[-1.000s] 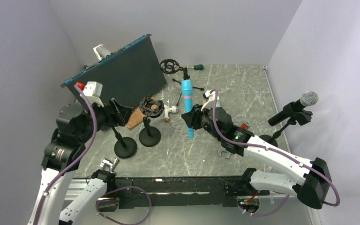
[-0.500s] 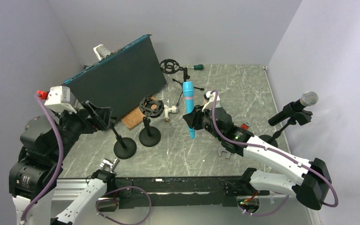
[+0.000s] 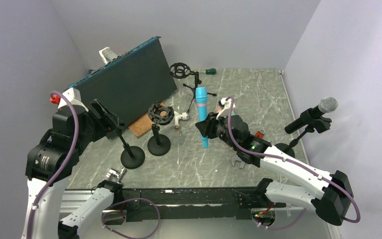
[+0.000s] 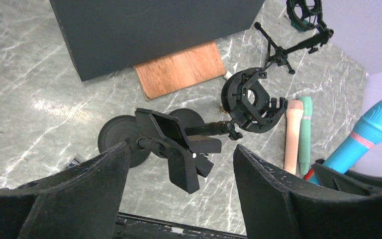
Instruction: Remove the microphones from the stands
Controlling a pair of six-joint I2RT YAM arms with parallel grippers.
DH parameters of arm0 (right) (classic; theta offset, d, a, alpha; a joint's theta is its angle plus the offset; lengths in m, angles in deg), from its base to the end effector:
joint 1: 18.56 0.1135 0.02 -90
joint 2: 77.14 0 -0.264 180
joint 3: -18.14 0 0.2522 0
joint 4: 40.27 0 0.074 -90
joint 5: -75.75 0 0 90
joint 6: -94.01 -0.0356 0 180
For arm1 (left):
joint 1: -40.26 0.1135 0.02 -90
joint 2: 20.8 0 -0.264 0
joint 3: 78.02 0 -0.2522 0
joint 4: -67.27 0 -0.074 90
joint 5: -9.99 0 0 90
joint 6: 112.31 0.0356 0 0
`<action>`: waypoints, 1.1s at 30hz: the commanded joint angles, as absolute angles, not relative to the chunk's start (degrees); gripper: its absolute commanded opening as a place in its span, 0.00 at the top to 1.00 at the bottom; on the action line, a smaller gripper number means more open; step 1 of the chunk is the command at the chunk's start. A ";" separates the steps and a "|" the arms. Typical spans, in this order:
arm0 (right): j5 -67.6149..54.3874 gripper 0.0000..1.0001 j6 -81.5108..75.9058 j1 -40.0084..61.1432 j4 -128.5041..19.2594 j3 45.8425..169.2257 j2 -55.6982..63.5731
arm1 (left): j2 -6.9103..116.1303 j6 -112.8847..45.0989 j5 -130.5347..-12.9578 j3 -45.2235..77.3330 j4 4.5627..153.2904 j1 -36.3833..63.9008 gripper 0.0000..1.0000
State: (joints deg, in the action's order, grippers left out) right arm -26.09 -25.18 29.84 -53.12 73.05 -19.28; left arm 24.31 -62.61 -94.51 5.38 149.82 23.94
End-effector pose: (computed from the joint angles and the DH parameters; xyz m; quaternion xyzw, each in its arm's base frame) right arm 0.1622 0.1717 0.2944 -0.0710 0.7926 0.3118 0.5192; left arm 0.0828 -0.0149 0.4419 -0.2401 0.8319 -0.1347 0.4818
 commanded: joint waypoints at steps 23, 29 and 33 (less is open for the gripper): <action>-26.77 1.00 -25.48 29.35 -49.88 72.27 -22.27 | 29.17 -79.87 -99.96 18.49 148.81 24.00 0.85; -26.91 1.00 -25.26 29.01 -49.86 72.15 -21.58 | 27.58 -81.55 -101.24 26.93 148.77 24.00 1.00; -26.62 1.00 -25.09 28.86 -49.66 72.67 -20.49 | 26.64 -82.80 -101.59 31.48 148.86 24.00 1.00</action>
State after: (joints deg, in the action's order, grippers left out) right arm -25.96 -25.16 29.21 -53.14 72.32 -20.76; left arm 24.81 -82.19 -100.98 24.39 136.43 23.92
